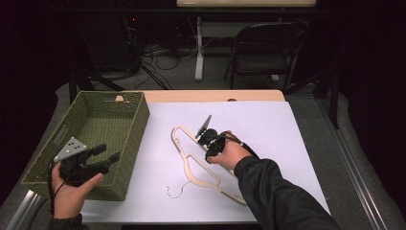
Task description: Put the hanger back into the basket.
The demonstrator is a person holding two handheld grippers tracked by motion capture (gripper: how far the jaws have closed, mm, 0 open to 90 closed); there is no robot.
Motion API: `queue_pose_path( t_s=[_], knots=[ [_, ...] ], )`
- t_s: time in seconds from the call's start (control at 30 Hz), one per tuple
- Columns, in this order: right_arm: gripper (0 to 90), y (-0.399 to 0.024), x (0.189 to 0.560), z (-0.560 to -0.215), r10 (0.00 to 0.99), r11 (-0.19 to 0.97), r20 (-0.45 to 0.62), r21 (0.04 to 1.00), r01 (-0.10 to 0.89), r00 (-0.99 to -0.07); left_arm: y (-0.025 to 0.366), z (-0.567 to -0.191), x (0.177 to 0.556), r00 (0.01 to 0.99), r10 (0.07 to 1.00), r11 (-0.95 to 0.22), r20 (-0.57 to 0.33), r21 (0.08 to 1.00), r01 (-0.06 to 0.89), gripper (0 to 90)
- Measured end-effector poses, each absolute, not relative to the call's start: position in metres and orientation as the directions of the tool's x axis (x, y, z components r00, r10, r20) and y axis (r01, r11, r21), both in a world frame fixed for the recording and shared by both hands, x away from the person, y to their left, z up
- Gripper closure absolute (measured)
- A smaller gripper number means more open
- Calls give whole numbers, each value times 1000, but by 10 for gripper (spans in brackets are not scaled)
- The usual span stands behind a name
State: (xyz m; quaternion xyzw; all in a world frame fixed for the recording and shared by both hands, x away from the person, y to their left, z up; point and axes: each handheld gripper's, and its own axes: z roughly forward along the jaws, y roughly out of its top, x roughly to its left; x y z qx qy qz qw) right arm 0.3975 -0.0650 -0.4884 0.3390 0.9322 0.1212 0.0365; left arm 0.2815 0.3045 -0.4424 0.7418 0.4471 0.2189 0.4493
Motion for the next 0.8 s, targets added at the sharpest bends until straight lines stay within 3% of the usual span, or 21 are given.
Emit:
queue_pose_path(
  t_s=[0.4, 0.8],
  knots=[
    [767, -52, 395, -510, 649, 740, 37, 202, 642, -760, 305, -444, 282, 504, 860, -199, -76, 860, 470, 363],
    [770, -50, 395, -521, 663, 727, 59, 189, 660, -746, 305, -445, 282, 500, 863, -199, -77, 857, 476, 369]
  ],
)
